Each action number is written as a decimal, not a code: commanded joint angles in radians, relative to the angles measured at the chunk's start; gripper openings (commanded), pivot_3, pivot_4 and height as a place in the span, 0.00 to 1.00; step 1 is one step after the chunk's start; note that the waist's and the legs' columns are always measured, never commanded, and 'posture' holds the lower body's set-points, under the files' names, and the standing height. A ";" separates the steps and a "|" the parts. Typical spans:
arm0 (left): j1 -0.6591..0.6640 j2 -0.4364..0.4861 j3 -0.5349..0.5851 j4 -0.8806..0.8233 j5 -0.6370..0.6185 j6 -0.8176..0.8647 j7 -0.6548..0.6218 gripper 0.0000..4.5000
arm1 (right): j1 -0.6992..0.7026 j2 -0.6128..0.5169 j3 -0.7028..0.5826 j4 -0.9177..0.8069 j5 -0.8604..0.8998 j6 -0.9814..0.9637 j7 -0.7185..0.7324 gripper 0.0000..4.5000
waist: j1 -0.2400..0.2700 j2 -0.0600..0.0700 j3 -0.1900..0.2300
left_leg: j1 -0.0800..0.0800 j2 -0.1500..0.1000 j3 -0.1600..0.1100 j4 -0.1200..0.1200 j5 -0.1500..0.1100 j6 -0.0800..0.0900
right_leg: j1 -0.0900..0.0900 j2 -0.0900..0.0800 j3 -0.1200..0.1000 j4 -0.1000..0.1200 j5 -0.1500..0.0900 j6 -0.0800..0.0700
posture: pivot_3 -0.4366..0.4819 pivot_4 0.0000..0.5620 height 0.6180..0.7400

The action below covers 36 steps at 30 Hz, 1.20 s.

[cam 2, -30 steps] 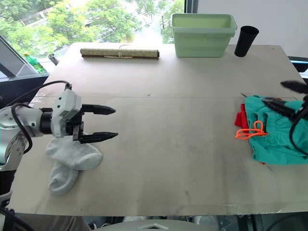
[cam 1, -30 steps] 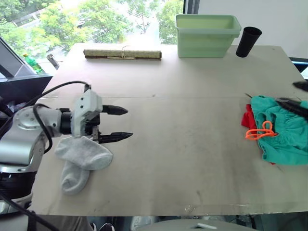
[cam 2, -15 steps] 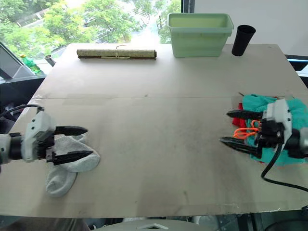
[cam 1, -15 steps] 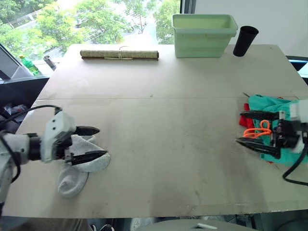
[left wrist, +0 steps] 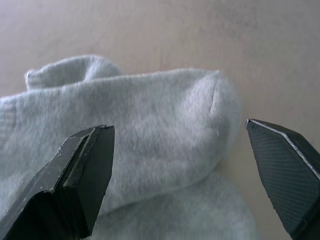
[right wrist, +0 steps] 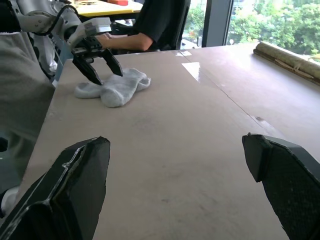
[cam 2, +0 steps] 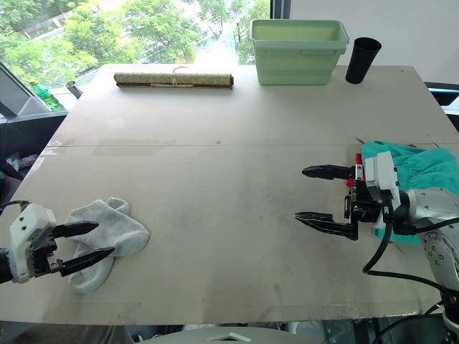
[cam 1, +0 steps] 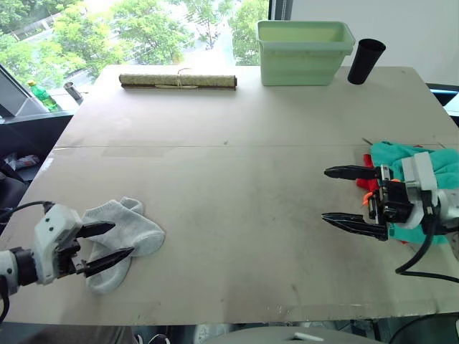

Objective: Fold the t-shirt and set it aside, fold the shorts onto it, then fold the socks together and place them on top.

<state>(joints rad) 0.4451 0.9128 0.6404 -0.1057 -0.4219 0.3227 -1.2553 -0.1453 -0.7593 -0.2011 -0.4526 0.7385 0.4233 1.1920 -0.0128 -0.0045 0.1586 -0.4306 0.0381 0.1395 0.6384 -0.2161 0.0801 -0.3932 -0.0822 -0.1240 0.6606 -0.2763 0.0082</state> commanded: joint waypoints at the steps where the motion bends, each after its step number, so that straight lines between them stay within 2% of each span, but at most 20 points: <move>1: 0.011 0.006 0.047 0.051 0.013 -0.046 0.002 1.00 | -0.030 -0.008 0.007 -0.002 0.005 -0.026 0.019 0.99 | 0.002 0.000 0.000 | 0.000 0.000 0.000 0.000 0.000 0.000 | 0.000 0.000 0.000 0.000 0.000 -0.001 | 0.48 0.27 0.97; 8: -0.005 0.015 0.028 0.185 0.033 -0.115 -0.008 1.00 | -0.047 -0.022 0.047 0.012 -0.049 -0.070 0.053 0.99 | 0.001 -0.001 0.000 | 0.000 0.000 0.000 0.000 0.000 0.000 | 0.000 -0.001 0.000 0.000 0.000 -0.001 | 0.48 0.27 0.97; 14: -0.057 -0.019 -0.128 0.277 0.123 -0.233 0.011 1.00 | -0.060 -0.011 0.061 0.002 -0.054 -0.076 0.028 0.99 | 0.004 0.001 -0.002 | 0.000 -0.001 0.000 0.000 0.000 0.000 | 0.000 -0.002 0.000 0.000 0.000 -0.001 | 0.48 0.27 0.97; 15: -0.070 -0.023 -0.152 0.289 0.133 -0.247 0.011 0.88 | -0.062 -0.012 0.061 0.003 -0.055 -0.076 0.025 1.00 | 0.006 0.005 -0.003 | 0.000 -0.001 0.000 0.000 0.000 0.000 | 0.000 -0.002 0.000 0.000 0.000 -0.001 | 0.48 0.27 0.97; 17: -0.107 -0.028 -0.200 0.309 0.150 -0.276 0.013 0.72 | -0.064 -0.016 0.057 0.003 -0.056 -0.077 0.019 1.00 | 0.011 0.010 -0.006 | 0.000 -0.002 0.000 0.000 0.000 0.000 | 0.000 -0.004 -0.001 0.000 0.000 -0.001 | 0.48 0.27 0.97; 22: -0.223 -0.052 -0.272 0.299 0.146 -0.254 0.054 0.20 | -0.061 -0.022 0.047 0.004 -0.061 -0.081 0.010 1.00 | 0.027 0.014 -0.008 | 0.000 -0.003 0.001 0.000 0.000 0.001 | 0.000 -0.005 -0.001 0.000 0.000 -0.001 | 0.48 0.27 0.97; 23: -0.253 -0.059 -0.295 0.281 0.148 -0.243 0.065 0.14 | -0.061 -0.021 0.044 0.005 -0.062 -0.083 0.007 1.00 | 0.029 0.014 -0.008 | 0.000 -0.004 0.001 0.000 0.000 0.001 | 0.000 -0.006 -0.001 0.001 0.000 -0.001 | 0.48 0.27 0.97; 24: -0.272 -0.064 -0.310 0.270 0.148 -0.234 0.073 0.04 | -0.061 -0.021 0.042 0.005 -0.062 -0.084 0.005 1.00 | 0.033 0.015 -0.009 | 0.000 -0.004 0.001 0.000 0.000 0.001 | 0.000 -0.006 -0.001 0.001 0.000 -0.001 | 0.48 0.27 0.97; 25: -0.303 -0.076 -0.331 0.248 0.146 -0.207 0.093 0.01 | -0.060 -0.021 0.040 0.005 -0.063 -0.084 0.002 1.00 | 0.034 0.015 -0.009 | 0.000 -0.005 0.001 0.000 0.000 0.001 | 0.000 -0.007 -0.002 0.001 0.000 -0.001 | 0.48 0.27 0.97; 28: -0.398 -0.131 -0.406 0.159 0.133 -0.104 0.170 0.01 | -0.053 -0.022 0.035 0.001 -0.063 -0.084 -0.011 1.00 | 0.037 0.015 -0.009 | 0.000 -0.005 0.001 0.000 0.000 0.001 | 0.002 -0.009 -0.003 0.001 0.000 -0.001 | 0.48 0.27 0.97; 32: -0.632 -0.346 -0.615 0.013 0.193 0.111 0.397 0.01 | -0.036 -0.017 0.027 -0.008 -0.077 -0.081 -0.061 1.00 | 0.054 0.012 -0.009 | -0.001 -0.006 0.000 0.005 0.000 0.002 | 0.005 -0.009 -0.005 0.002 0.003 0.004 | 0.48 0.27 0.97; 36: -0.758 -0.513 -0.683 -0.030 0.209 0.312 0.590 0.01 | -0.025 -0.013 0.035 -0.020 -0.099 -0.088 -0.099 1.00 | 0.034 0.000 -0.009 | -0.001 -0.005 0.000 0.012 0.000 0.012 | 0.009 -0.005 -0.006 0.002 0.004 0.008 | 0.48 0.27 0.97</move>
<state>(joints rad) -0.2977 0.4074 -0.0416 -0.0901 -0.2180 0.5739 -0.7292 -0.1698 -0.7697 -0.1439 -0.4381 0.6412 0.3492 1.1101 0.0217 -0.0042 0.1501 -0.4322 0.0345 0.1394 0.6499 -0.2165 0.0920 -0.3843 -0.0861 -0.1302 0.6627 -0.2718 0.0164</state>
